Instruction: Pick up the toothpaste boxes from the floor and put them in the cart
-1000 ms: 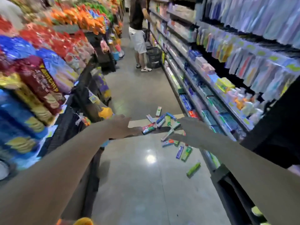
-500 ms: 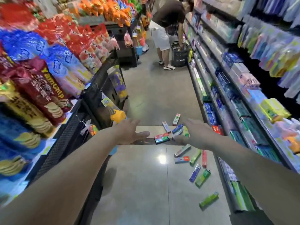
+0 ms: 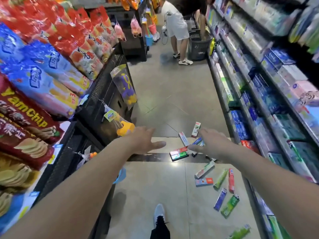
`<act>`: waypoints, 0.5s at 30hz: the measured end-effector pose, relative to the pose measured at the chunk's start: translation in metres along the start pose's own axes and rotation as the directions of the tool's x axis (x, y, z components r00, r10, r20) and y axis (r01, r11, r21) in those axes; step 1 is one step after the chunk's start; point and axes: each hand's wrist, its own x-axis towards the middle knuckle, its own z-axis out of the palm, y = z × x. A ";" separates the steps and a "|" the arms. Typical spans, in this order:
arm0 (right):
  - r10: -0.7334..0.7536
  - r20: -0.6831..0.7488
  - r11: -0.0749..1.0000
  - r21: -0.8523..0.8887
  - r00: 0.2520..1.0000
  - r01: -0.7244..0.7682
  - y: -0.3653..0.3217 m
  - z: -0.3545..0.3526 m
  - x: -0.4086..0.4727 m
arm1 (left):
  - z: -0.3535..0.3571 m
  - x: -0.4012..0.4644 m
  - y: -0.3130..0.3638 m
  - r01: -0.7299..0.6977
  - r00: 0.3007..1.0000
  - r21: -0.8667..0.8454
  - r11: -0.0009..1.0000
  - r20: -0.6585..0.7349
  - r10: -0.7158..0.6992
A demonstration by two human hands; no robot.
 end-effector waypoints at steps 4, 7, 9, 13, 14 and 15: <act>0.079 0.004 0.996 0.040 0.997 -0.080 0.003 -0.020 0.058 | -0.027 0.078 -0.018 -0.075 0.994 0.040 0.996 0.079 0.072; 0.160 0.019 0.984 0.073 0.987 -0.161 0.020 -0.028 0.091 | -0.042 0.136 -0.015 -0.117 0.987 0.067 0.991 0.121 0.108; 0.200 0.044 0.976 0.084 0.979 -0.203 0.036 -0.025 0.109 | -0.043 0.172 -0.004 -0.148 0.977 0.079 0.986 0.167 0.134; 0.314 0.070 0.935 0.149 0.947 -0.322 0.078 -0.011 0.143 | -0.031 0.243 0.030 -0.230 0.947 0.114 0.966 0.255 0.196; 0.326 0.079 0.930 0.153 0.942 -0.334 0.090 -0.006 0.151 | -0.027 0.261 0.040 -0.246 0.939 0.108 0.963 0.275 0.209; 0.332 0.097 0.927 0.149 0.938 -0.343 0.102 0.000 0.160 | -0.023 0.277 0.049 -0.267 0.930 0.108 0.958 0.288 0.226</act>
